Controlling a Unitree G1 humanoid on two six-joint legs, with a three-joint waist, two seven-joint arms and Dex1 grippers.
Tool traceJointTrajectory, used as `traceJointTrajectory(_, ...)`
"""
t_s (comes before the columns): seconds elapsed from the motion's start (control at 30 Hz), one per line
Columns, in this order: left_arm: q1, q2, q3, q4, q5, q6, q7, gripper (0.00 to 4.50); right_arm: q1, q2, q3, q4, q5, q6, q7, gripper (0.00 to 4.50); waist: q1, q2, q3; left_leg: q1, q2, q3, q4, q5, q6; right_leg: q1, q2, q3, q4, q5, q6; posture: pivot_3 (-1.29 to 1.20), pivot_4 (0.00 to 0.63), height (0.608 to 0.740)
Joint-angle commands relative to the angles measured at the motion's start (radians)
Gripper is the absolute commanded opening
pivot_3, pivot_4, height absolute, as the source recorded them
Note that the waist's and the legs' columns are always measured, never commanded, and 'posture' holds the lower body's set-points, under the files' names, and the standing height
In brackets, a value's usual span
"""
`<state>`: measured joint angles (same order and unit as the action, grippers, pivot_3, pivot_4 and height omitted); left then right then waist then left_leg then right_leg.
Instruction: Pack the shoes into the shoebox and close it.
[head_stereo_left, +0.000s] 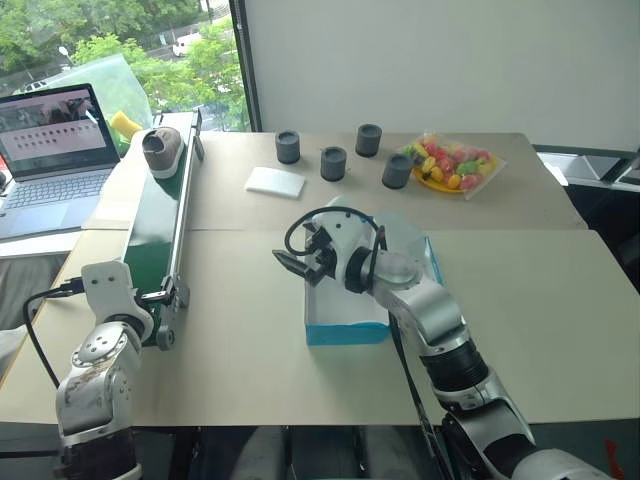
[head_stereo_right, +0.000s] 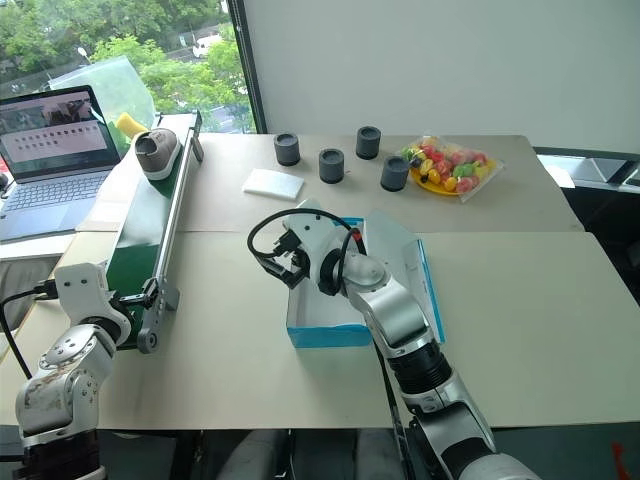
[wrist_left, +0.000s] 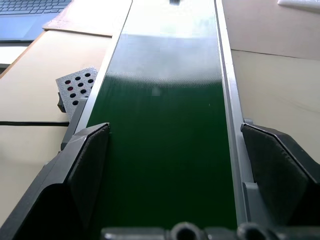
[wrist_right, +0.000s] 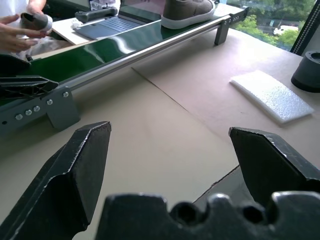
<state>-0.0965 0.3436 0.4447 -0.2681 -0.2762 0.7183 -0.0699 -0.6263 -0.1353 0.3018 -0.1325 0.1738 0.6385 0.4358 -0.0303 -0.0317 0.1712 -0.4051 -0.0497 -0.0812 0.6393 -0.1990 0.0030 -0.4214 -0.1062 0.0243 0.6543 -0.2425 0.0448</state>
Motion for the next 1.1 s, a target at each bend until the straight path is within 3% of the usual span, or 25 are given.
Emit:
traceJointTrajectory(0.03, -0.005, -0.003, -0.013, -0.01, 0.006, -0.018, 0.003, 4.5, -0.02, 0.005, -0.018, -0.026, -0.009, -0.023, -0.002, 4.47, 0.0, 0.0, 0.0, 0.0, 0.0, 0.0, 0.0, 0.0, 0.0, 0.0, 0.0, 0.0, 0.0, 0.0, 0.0, 0.0, 0.15, 0.74)
traceJointTrajectory(0.5, -0.097, 0.1, 0.051, -0.07, -0.025, 0.087, 0.01, 4.5, -0.023, 0.016, -0.019, -0.012, -0.026, -0.031, -0.007, 4.47, -0.003, 0.0, 0.0, 0.0, 0.0, 0.0, 0.0, 0.0, 0.0, 0.0, 0.0, 0.0, 0.0, 0.0, 0.0, 0.0, 0.15, 0.74)
traceJointTrajectory(1.1, -0.086, 0.08, 0.068, -0.058, -0.038, 0.199, 0.032, 4.5, -0.015, 0.028, -0.036, -0.033, -0.028, -0.017, -0.013, 4.47, -0.008, 0.0, 0.0, 0.0, 0.0, 0.0, 0.0, 0.0, 0.0, 0.0, 0.0, 0.0, 0.0, 0.0, 0.0, 0.0, 0.15, 0.74)
